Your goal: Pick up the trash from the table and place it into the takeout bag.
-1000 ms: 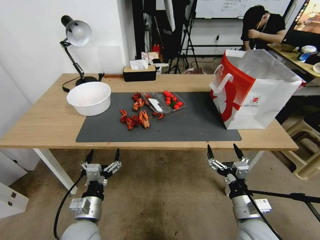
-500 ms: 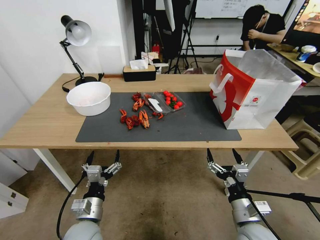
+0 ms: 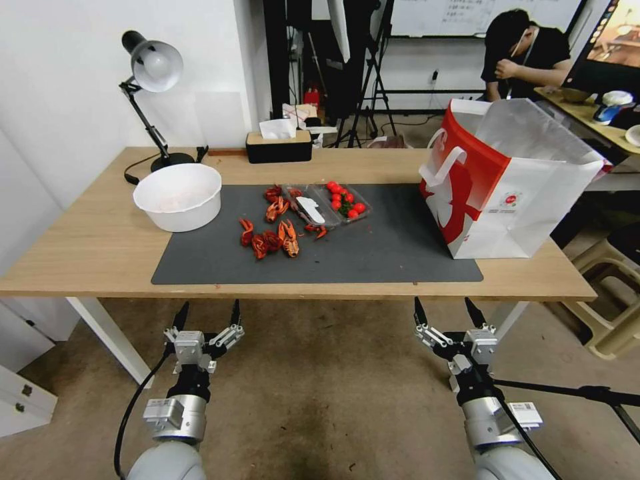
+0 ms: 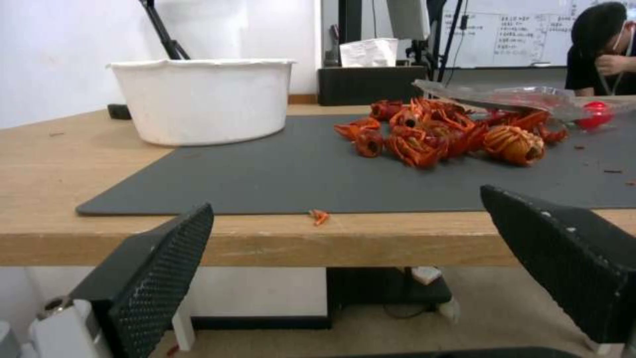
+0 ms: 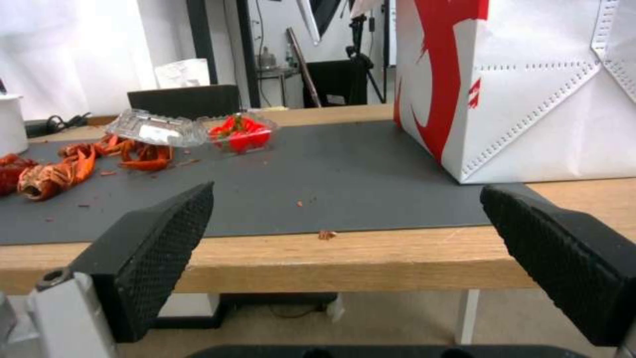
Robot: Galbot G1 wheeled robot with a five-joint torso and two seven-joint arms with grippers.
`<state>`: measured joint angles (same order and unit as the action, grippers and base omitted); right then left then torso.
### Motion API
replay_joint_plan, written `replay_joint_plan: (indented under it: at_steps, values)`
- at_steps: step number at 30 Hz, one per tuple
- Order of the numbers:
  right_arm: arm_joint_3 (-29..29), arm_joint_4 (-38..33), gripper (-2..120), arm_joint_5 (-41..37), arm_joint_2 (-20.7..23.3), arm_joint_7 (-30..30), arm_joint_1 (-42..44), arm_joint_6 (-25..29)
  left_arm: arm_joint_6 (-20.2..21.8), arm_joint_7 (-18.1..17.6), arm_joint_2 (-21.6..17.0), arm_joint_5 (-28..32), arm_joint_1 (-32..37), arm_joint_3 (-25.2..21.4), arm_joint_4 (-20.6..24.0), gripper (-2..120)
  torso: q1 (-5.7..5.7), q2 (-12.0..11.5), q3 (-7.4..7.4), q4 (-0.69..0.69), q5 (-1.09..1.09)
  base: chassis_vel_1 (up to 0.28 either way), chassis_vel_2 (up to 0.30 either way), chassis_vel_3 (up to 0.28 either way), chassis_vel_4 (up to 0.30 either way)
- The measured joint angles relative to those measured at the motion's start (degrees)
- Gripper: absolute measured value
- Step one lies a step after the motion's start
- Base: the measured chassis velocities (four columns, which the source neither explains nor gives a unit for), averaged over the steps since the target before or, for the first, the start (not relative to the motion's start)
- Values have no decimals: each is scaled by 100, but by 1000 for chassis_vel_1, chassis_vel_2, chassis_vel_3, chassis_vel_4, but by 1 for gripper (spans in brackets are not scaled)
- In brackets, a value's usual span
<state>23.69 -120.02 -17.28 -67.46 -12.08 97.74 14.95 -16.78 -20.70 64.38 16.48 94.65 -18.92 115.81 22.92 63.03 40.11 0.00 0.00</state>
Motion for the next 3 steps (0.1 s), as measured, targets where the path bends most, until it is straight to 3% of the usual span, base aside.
replay_joint_plan:
  at_steps: [3]
  values:
    - [1, 1, 100, 2, 0, 0, 0, 0, 0, -1, -1, 0, -1, 2, 0, 100, 0, 0, 0, 0, 0, 0, 0, 0, 0]
